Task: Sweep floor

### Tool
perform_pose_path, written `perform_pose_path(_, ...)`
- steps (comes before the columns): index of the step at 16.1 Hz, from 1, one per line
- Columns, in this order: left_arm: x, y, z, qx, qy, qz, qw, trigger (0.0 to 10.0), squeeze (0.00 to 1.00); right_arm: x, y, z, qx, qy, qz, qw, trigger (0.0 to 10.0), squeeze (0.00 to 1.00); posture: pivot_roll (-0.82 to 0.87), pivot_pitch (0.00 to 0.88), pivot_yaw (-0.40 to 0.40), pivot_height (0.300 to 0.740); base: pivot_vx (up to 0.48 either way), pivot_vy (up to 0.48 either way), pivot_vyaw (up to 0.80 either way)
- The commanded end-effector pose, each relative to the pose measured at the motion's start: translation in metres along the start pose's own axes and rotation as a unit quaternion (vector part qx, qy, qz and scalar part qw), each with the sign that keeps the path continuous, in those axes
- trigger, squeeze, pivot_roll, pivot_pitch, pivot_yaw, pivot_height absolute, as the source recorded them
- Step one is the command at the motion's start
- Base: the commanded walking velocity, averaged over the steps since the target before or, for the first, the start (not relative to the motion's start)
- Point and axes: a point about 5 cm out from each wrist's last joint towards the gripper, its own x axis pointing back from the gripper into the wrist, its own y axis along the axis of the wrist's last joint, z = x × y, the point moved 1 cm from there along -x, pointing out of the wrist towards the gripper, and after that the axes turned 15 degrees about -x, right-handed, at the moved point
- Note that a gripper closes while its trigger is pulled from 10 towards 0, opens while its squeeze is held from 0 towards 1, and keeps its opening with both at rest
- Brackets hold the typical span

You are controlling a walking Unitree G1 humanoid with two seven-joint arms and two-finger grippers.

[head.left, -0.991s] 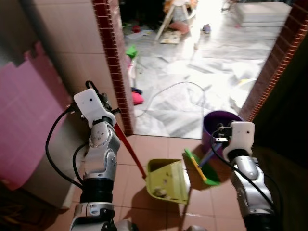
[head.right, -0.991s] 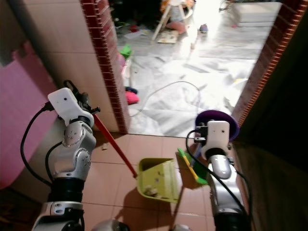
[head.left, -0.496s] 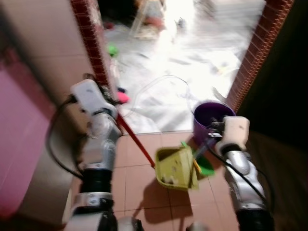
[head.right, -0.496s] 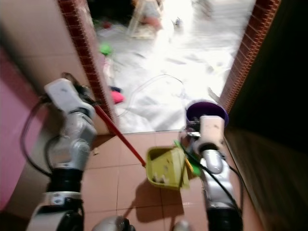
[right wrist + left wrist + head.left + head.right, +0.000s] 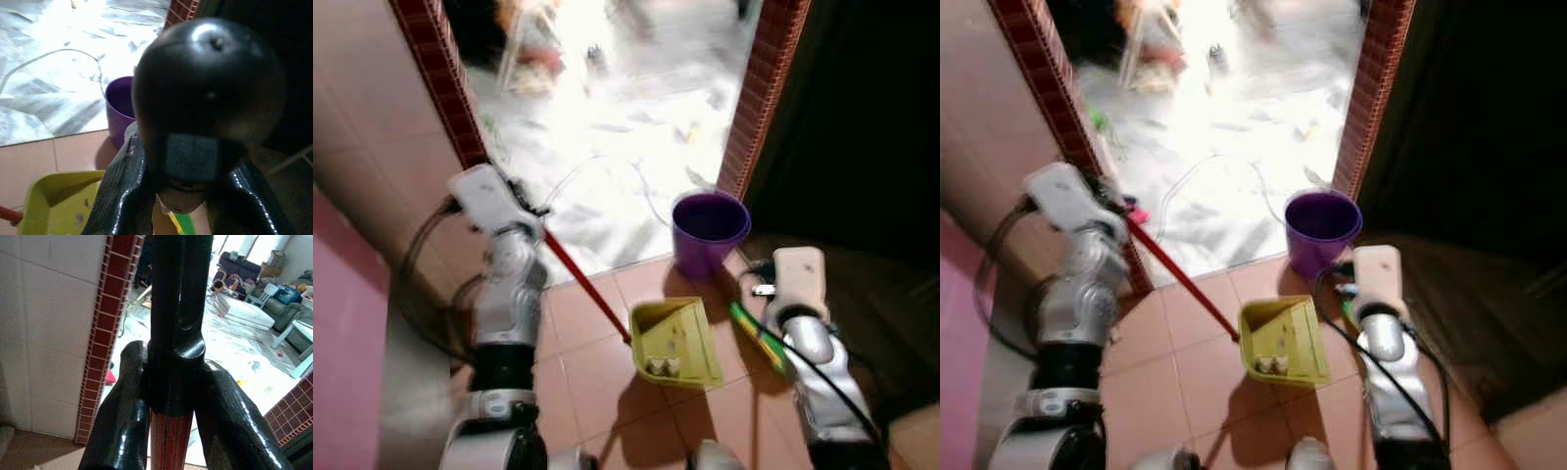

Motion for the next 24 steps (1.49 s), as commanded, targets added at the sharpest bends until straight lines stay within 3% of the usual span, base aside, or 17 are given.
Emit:
perform_pose_path(1, 0.0, 0.015, -0.007, 0.002, -0.009, -0.033, 0.999, 10.0, 0.0, 0.0, 0.01, 0.003, -0.004, 0.006, -0.016, 1.0, 10.0, 0.0, -0.14, 0.0, 0.089, 0.74, 0.0, 0.0, 0.0)
perform_pose_path(4, -0.003, 0.013, 0.0, -0.009, 0.021, -0.023, 0.999, 10.0, 0.0, -0.002, 0.01, 0.004, -0.002, -0.001, -0.013, 1.0, 10.0, 0.0, -0.13, 0.0, 0.092, 0.74, 0.0, 0.0, 0.0)
perform_pose_path(5, -0.003, 0.013, 0.001, -0.013, 0.012, -0.029, 0.999, 10.0, 0.0, -0.002, 0.01, 0.004, -0.005, -0.003, -0.011, 1.0, 10.0, 0.0, -0.13, 0.0, 0.094, 0.74, 0.0, 0.0, 0.0)
perform_pose_path(9, 0.001, 0.015, -0.007, 0.035, -0.047, -0.013, 0.998, 10.0, 0.0, -0.002, 0.004, 0.007, -0.012, -0.006, -0.001, 1.0, 10.0, 0.0, -0.11, 0.0, 0.091, 0.74, 0.0, 0.0, 0.0)
perform_pose_path(14, 0.0, 0.016, -0.009, 0.045, -0.056, -0.025, 0.997, 10.0, 0.0, -0.003, 0.004, 0.012, -0.022, 0.005, 0.0, 1.0, 10.0, 0.0, -0.12, 0.0, 0.089, 0.74, 0.0, 0.0, 0.0)
perform_pose_path(16, 0.001, 0.016, -0.009, 0.037, -0.057, -0.03, 0.997, 10.0, 0.0, -0.001, 0.003, 0.013, -0.02, 0.005, 0.002, 1.0, 10.0, 0.0, -0.13, 0.0, 0.095, 0.74, 0.0, 0.0, 0.0)
perform_pose_path(19, 0.0, 0.017, -0.006, -0.011, -0.065, -0.058, 0.996, 10.0, 0.0, 0.006, -0.004, 0.004, -0.021, -0.018, 0.002, 1.0, 10.0, 0.0, -0.13, 0.0, 0.108, 0.74, 0.0, 0.0, 0.0)
perform_pose_path(22, -0.002, 0.021, 0.0, -0.069, -0.038, -0.085, 0.993, 10.0, 0.0, 0.005, -0.008, 0.001, -0.021, -0.029, 0.0, 0.999, 10.0, 0.0, -0.13, 0.0, 0.114, 0.74, 0.0, 0.0, -0.53)
perform_pose_path(24, -0.003, 0.021, -0.001, -0.05, -0.041, -0.077, 0.995, 10.0, 0.0, 0.003, -0.006, 0.002, -0.022, -0.027, -0.004, 0.999, 10.0, 0.0, -0.12, 0.0, 0.114, 0.74, 0.0, 0.0, -0.8)
